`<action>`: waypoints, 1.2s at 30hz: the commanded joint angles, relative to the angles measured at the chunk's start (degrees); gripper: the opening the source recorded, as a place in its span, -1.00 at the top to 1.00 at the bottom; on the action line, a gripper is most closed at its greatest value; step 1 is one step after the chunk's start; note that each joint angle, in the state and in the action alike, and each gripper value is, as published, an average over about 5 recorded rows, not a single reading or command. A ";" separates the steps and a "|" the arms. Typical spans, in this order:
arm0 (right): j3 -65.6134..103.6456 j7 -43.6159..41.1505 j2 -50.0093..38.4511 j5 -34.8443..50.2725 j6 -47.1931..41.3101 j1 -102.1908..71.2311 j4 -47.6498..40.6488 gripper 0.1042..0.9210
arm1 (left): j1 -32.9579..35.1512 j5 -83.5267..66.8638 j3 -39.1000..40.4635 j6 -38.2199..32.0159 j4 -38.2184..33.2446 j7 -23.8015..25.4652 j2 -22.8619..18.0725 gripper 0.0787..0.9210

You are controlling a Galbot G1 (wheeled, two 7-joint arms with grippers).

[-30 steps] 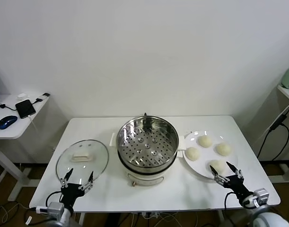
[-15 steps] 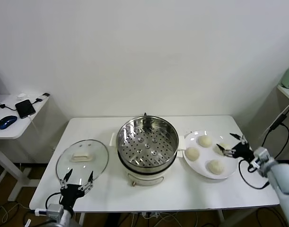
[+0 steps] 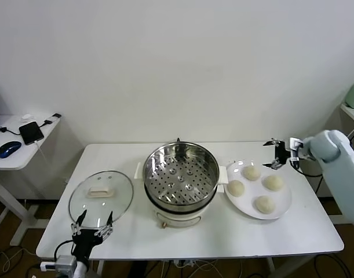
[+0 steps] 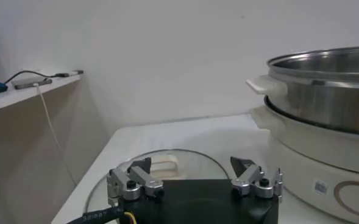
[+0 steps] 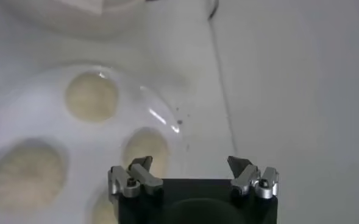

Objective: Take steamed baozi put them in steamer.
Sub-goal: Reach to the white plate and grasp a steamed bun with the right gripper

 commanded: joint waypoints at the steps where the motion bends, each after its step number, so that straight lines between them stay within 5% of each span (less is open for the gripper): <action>1: -11.00 -9.45 6.82 -10.28 5.10 13.90 -16.27 -0.76 | 0.52 0.16 -0.05 0.28 -0.22 -0.27 -0.48 -0.77; 16: -5.97 3.29 13.13 -12.20 6.49 6.94 -22.41 -0.76 | 1.12 0.43 -0.18 0.80 -0.76 -0.27 -0.81 -0.77; 36: -3.11 6.19 15.08 -17.05 6.02 5.20 -23.15 -0.76 | 1.33 0.41 -0.35 0.61 -0.51 -0.14 -0.70 -0.77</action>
